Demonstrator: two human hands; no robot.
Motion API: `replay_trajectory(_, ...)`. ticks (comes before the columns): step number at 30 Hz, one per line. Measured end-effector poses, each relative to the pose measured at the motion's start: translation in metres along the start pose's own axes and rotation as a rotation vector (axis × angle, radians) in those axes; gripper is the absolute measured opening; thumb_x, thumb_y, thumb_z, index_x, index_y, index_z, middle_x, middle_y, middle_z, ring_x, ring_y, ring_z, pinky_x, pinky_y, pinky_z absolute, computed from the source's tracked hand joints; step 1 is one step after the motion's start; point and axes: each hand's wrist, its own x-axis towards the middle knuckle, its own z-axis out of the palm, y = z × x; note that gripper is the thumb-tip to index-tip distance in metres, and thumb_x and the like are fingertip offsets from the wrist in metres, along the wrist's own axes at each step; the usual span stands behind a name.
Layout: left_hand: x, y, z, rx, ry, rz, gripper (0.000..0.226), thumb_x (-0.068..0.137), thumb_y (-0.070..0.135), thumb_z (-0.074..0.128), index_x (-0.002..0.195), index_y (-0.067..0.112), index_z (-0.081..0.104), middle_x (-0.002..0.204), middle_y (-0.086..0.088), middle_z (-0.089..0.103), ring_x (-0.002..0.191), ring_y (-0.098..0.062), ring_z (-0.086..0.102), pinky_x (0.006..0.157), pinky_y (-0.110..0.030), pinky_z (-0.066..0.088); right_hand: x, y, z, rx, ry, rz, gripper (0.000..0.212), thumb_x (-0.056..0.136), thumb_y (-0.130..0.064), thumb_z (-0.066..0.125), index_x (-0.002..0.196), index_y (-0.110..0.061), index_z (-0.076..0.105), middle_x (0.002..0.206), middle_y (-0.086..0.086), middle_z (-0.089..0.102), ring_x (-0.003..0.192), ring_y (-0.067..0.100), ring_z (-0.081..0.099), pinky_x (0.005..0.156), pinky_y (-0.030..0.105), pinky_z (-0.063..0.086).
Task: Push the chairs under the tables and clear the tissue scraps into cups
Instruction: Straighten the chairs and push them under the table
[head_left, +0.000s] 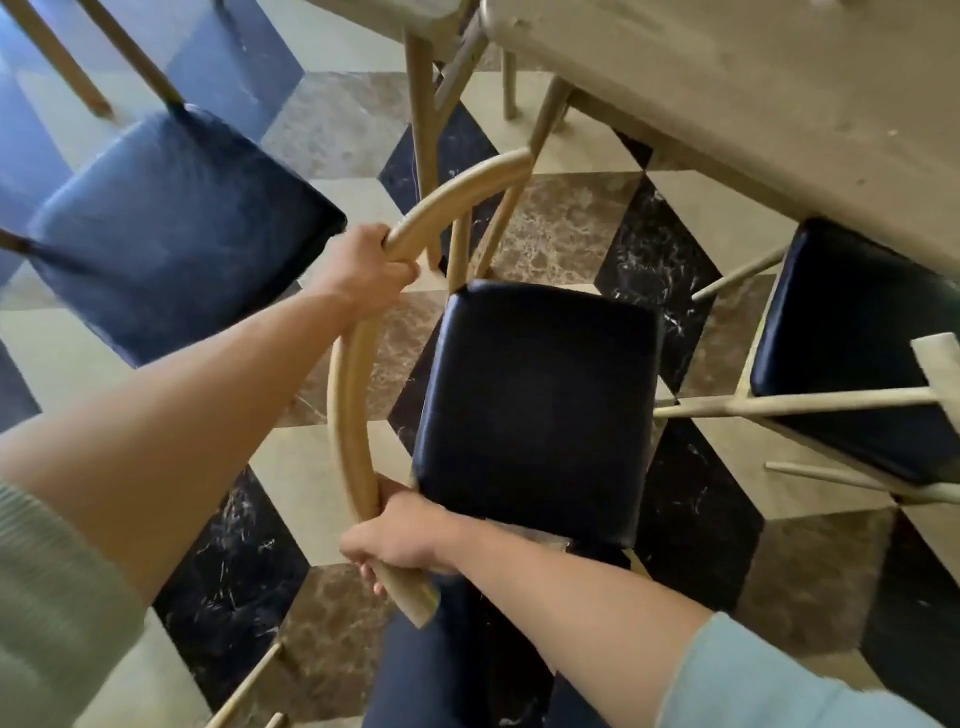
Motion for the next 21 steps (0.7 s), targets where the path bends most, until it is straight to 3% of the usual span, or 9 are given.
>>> replay_trajectory(7,-0.004,0.004,0.01,-0.222,0.162,-0.219,0.029,0.086,0.03,0.068,0.108,0.012,0.061,0.09,-0.01,0.069,0.07,-0.022,0.067,0.065,-0.037,0.057,-0.05,0.013,-0.09,-0.362,0.071,0.035,0.044,0.071,-0.021,0.065,0.114,-0.021,0.058,0.082,0.004,0.062,0.064,0.022,0.061,0.061,0.039,0.055)
replay_trajectory(10,-0.009,0.034,0.037,-0.321,0.215,-0.316,0.028,0.089,0.031,0.063,0.105,0.011,0.052,0.097,-0.016,0.066,0.079,-0.031,0.068,0.073,-0.048,0.061,-0.09,0.022,-0.162,-0.65,0.187,-0.004,0.032,0.07,-0.028,0.071,0.101,-0.024,0.064,0.086,-0.001,0.068,0.074,0.023,0.069,0.068,0.043,0.06)
replay_trajectory(12,-0.013,0.056,0.055,-0.384,0.208,-0.379,0.026,0.093,0.029,0.06,0.106,0.01,0.048,0.097,-0.016,0.064,0.083,-0.034,0.069,0.077,-0.05,0.062,-0.115,0.025,-0.204,-0.847,0.261,-0.002,0.028,0.068,-0.035,0.073,0.094,-0.028,0.063,0.087,-0.002,0.069,0.077,0.021,0.069,0.066,0.044,0.062)
replay_trajectory(14,-0.017,0.081,0.071,-0.458,0.153,-0.451,0.027,0.094,0.026,0.059,0.11,0.007,0.051,0.096,-0.017,0.065,0.081,-0.035,0.071,0.074,-0.051,0.063,-0.138,0.029,-0.244,-1.02,0.348,0.009,0.023,0.07,-0.037,0.071,0.09,-0.031,0.061,0.084,-0.006,0.066,0.077,0.018,0.066,0.057,0.032,0.051)
replay_trajectory(18,-0.021,0.135,0.105,-0.647,0.017,-0.539,0.021,0.095,0.017,0.064,0.111,0.006,0.056,0.095,-0.017,0.067,0.08,-0.033,0.071,0.039,-0.041,0.058,-0.183,0.038,-0.316,-1.185,0.545,0.076,0.012,0.073,-0.026,0.064,0.081,-0.032,0.058,0.082,-0.009,0.062,0.08,0.019,0.065,0.063,0.032,0.047)
replay_trajectory(21,-0.018,0.175,0.137,-0.756,0.002,-0.546,0.036,0.095,0.025,0.065,0.123,0.006,0.054,0.107,-0.017,0.066,0.086,-0.036,0.07,0.047,-0.046,0.061,-0.212,0.043,-0.372,-1.26,0.692,0.071,0.012,0.079,-0.02,0.064,0.079,-0.031,0.059,0.083,-0.008,0.061,0.081,0.02,0.062,0.064,0.032,0.039)
